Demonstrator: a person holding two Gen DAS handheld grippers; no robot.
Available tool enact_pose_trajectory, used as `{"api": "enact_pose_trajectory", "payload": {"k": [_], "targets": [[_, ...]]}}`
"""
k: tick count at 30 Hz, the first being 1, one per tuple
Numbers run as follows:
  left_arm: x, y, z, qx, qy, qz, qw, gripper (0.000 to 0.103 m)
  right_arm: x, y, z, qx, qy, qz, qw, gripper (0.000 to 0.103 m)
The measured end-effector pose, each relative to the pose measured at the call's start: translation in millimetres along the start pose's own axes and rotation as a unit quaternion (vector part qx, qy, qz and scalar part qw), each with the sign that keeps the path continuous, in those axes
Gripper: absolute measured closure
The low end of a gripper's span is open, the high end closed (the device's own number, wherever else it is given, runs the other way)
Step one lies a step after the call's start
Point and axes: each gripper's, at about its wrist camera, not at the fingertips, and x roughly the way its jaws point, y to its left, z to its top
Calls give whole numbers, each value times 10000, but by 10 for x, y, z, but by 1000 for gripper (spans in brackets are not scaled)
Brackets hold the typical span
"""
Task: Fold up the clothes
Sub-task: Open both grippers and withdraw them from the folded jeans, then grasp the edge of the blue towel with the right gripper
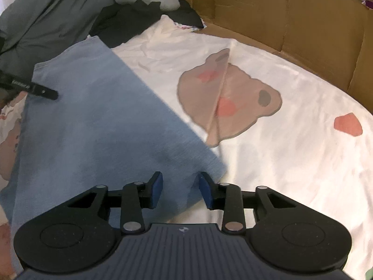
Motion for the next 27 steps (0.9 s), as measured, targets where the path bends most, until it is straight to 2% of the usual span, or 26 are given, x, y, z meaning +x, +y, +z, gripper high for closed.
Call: {"api": "enact_pose_trajectory", "payload": {"k": [4,12,16,22,27], "targets": [[-10,50,-6,-345,2,-72,9994,37,34,26,-25,-118,46,-48,9999,67],[-16,0,-41,-271,41,-104,9996,37,-126,188,-198,94,275,189,9994,67],[-50,-16,-10,-281,32,-95,9996,37,-192,320,-253,-33,393,310,9987,67],[-141,-64,1,-271,-84,-146,9995,37,-312,623,-367,-607,447,407,9963,67],[-140,-74,6,-222,-99,-99,9997,37,-400,925,-517,-1343,442,463,9889,69]]}}
